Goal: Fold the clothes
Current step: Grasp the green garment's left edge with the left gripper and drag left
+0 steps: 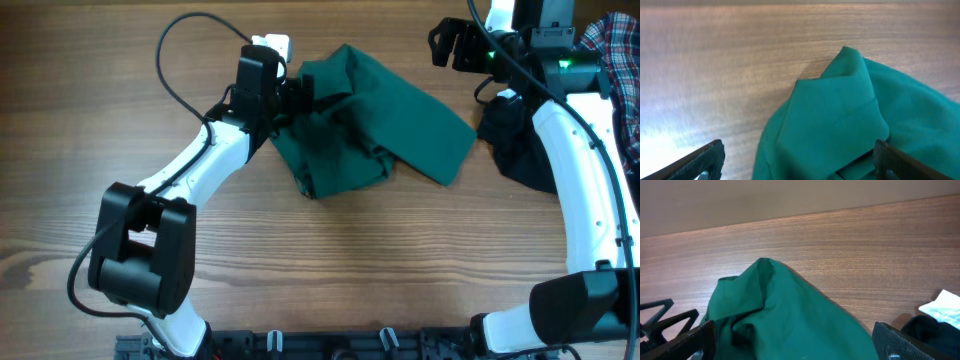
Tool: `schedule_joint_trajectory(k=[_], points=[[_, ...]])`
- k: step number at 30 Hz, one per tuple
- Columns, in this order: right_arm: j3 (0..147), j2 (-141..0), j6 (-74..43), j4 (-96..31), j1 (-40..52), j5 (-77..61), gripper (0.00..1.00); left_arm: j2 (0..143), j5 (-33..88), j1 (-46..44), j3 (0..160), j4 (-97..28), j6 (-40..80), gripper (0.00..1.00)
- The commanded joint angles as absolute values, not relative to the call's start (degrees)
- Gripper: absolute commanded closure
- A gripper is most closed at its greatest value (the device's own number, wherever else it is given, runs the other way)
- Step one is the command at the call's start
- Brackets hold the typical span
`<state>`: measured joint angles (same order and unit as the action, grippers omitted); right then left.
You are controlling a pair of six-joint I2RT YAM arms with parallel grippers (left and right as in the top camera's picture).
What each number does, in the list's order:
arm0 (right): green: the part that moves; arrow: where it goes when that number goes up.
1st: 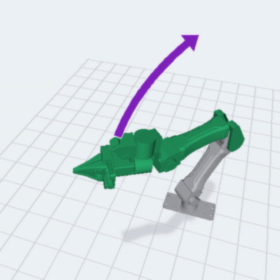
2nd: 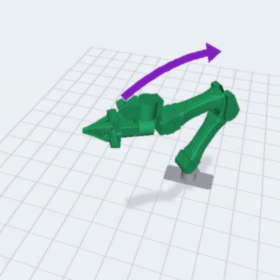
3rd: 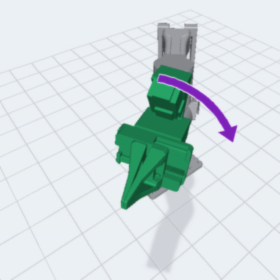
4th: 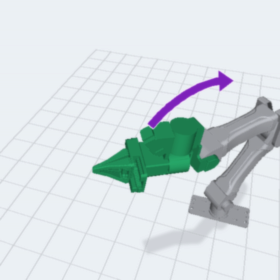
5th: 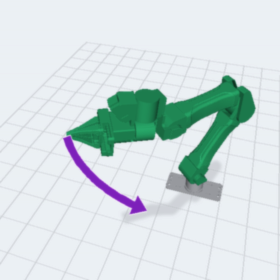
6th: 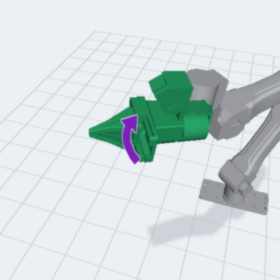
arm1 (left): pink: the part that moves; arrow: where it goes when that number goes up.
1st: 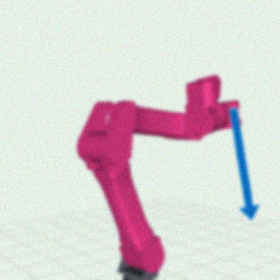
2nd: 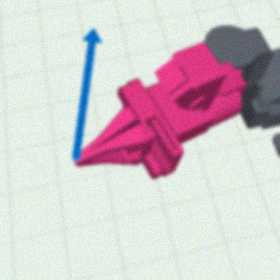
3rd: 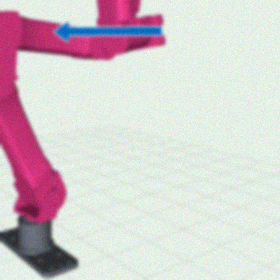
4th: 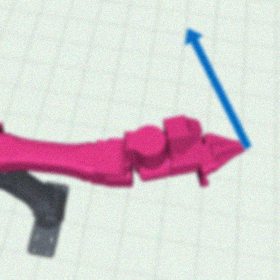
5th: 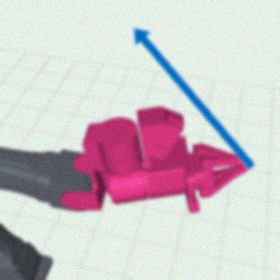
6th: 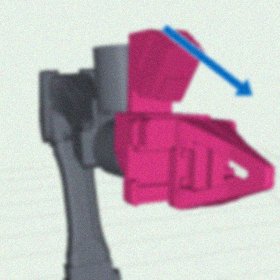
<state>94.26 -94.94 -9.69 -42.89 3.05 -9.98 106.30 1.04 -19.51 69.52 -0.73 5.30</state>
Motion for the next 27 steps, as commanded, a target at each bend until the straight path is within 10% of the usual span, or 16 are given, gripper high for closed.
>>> schedule_joint_trajectory(k=[1, 27], points=[[94.04, -96.23, -8.95, -43.18, 2.96, -8.78, 0.0, 107.9, 0.12, -21.23, 70.24, 1.21, -8.47, 0.06], [94.04, -100.03, -8.95, -43.09, 2.96, -8.78, 0.0, 116.73, -5.34, -25.67, 70.26, 8.27, -20.82, 0.0]])
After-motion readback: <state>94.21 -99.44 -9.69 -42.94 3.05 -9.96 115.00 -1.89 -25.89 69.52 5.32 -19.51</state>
